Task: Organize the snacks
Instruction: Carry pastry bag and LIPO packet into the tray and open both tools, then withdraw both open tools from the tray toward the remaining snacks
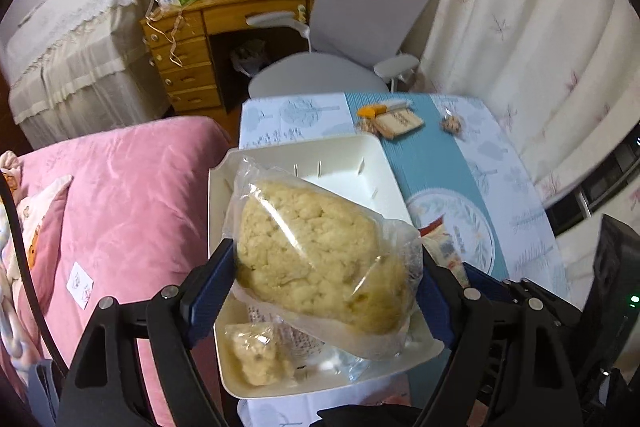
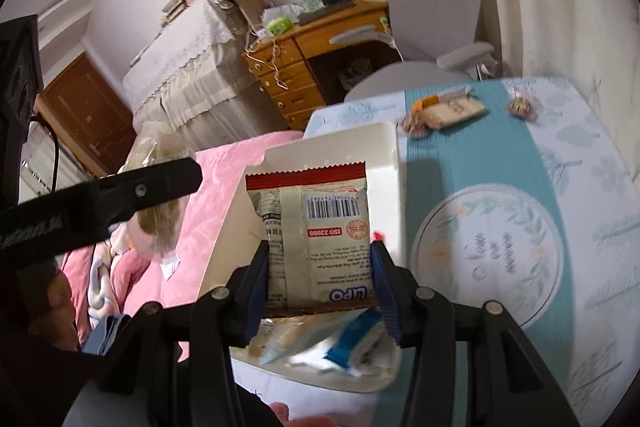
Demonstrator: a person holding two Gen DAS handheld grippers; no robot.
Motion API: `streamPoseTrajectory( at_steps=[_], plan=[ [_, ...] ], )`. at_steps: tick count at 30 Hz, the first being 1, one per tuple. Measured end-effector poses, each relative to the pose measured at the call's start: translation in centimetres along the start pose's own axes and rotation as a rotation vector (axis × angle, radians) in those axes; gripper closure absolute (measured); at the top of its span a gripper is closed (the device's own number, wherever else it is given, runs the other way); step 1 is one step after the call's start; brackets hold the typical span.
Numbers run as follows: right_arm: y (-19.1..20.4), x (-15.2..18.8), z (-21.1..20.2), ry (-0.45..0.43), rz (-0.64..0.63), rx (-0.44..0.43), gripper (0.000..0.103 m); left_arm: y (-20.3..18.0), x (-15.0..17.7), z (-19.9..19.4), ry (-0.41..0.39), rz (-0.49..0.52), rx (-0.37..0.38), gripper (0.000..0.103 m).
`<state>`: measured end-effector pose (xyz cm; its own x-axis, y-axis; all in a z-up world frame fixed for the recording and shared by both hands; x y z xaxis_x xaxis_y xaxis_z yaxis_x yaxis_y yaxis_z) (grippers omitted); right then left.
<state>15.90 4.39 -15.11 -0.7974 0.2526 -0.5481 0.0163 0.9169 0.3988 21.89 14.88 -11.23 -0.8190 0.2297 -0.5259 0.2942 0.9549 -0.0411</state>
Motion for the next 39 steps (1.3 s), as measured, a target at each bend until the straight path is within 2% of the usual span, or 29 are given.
streamPoseTrajectory(
  at_steps=[3,9,21,30,39],
  plan=[
    [0.1,1.3,1.3,0.051,0.036,0.048,0.048,0.4,0.7,0.7,0.037,0.029,0.026,0.019],
    [-0.3,2.4,0.8,0.049,0.089,0.121,0.034,0.4,1.7,1.3,0.07,0.061,0.074,0.016],
    [-1.9,2.3,-1.1,0.061,0.176,0.206,0.034,0.2,1.5,1.8,0.121,0.057,0.11,0.014],
    [-5.1,0.0,-2.2,0.045,0.256,0.259,0.033,0.5,-1.0,3.0,0.126,0.064,0.047,0.014],
    [-9.3,-4.2,-2.7,-0.006,0.307,0.286,0.03,-1.1,-5.2,5.2,0.145,0.103,0.071,0.014]
  ],
)
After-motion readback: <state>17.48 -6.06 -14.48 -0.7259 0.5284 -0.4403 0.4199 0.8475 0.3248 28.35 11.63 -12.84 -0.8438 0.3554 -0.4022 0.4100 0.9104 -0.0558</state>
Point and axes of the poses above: each gripper's, at about its wrist camera, not at the fingertips, and z roughly the way its jaws point, y to its left, x to its underside, the point moved 7 cm from there along z, roughly the way its jaws point, and after that the axes turned 2 degrees about z, right-handed, at the moved point
